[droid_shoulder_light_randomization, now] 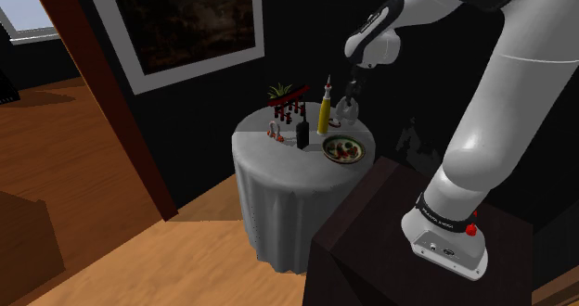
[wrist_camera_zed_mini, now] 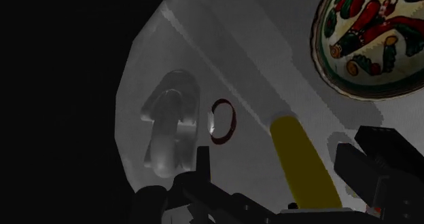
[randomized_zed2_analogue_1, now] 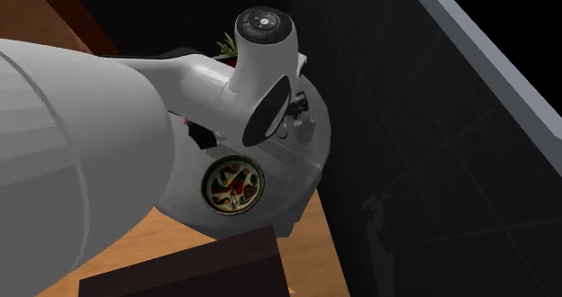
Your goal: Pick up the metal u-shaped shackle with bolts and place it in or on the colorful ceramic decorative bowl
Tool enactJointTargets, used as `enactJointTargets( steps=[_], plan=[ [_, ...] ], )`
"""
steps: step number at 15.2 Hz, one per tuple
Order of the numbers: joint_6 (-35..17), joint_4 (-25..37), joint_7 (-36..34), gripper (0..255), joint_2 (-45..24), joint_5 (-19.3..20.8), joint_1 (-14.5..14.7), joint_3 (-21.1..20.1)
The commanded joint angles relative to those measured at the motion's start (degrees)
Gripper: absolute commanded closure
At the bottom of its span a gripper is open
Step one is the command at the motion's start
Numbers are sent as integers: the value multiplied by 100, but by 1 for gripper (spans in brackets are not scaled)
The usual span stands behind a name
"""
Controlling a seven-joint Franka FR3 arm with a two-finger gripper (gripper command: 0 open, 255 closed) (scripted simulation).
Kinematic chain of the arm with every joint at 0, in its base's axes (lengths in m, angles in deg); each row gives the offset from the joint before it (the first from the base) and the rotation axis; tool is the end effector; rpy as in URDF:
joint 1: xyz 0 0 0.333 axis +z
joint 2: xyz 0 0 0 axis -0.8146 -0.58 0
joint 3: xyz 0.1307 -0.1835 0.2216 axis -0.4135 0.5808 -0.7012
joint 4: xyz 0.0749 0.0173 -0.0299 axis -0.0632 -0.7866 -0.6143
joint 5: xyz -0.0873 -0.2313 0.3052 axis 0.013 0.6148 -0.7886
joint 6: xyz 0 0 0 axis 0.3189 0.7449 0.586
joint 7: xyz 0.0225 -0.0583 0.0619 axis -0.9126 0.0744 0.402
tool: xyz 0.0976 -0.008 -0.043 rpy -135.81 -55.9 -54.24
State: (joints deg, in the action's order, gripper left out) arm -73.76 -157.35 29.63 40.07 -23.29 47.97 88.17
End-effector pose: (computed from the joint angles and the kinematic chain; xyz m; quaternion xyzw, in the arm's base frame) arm 0.4374 -0.3111 0.3279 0.9952 0.0231 0.0850 0.0417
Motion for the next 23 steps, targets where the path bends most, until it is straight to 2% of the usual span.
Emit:
enactJointTargets(
  steps=[1, 7, 15, 23],
  plan=[
    [-121, 386, 510, 0, -520, -561, -173, -33],
    [-272, 1549, 1465, 0, -1804, -1676, -949, -473],
    [-569, 1791, 1709, 0, -2364, -2035, -1187, -774],
    [-569, 1790, 1708, 0, -2363, -2034, -1187, -775]
  ],
)
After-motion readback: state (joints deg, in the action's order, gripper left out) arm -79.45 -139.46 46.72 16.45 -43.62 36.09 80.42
